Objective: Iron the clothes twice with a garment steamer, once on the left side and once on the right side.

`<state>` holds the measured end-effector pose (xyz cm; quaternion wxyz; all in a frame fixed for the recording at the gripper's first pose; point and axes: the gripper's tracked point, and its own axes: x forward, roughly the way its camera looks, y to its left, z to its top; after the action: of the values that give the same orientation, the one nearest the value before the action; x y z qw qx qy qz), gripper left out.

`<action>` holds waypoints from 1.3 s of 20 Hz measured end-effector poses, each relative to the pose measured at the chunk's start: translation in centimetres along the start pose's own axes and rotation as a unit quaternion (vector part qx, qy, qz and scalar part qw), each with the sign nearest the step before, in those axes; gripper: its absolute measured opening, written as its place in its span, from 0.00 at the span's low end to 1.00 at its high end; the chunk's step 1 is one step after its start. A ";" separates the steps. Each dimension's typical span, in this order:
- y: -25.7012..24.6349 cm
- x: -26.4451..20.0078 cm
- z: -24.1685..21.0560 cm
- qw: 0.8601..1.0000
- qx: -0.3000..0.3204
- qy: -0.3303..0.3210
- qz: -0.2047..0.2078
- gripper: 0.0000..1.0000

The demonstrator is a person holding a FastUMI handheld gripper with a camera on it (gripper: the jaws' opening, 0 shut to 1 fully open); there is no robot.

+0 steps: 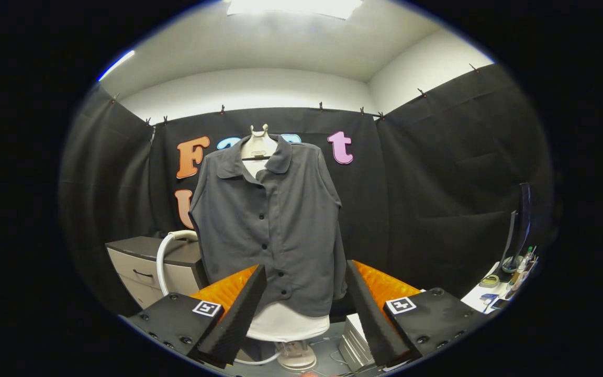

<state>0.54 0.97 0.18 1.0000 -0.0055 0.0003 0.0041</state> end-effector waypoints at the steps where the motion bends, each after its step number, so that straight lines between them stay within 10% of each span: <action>1: 0.1 -0.1 0.0 1.000 -0.002 -0.003 0.000 0.98; 26: 8.6 -0.6 1.7 1.000 -0.002 -0.002 -0.004 0.98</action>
<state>-0.12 9.61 1.82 1.0000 -0.0074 -0.0022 0.0001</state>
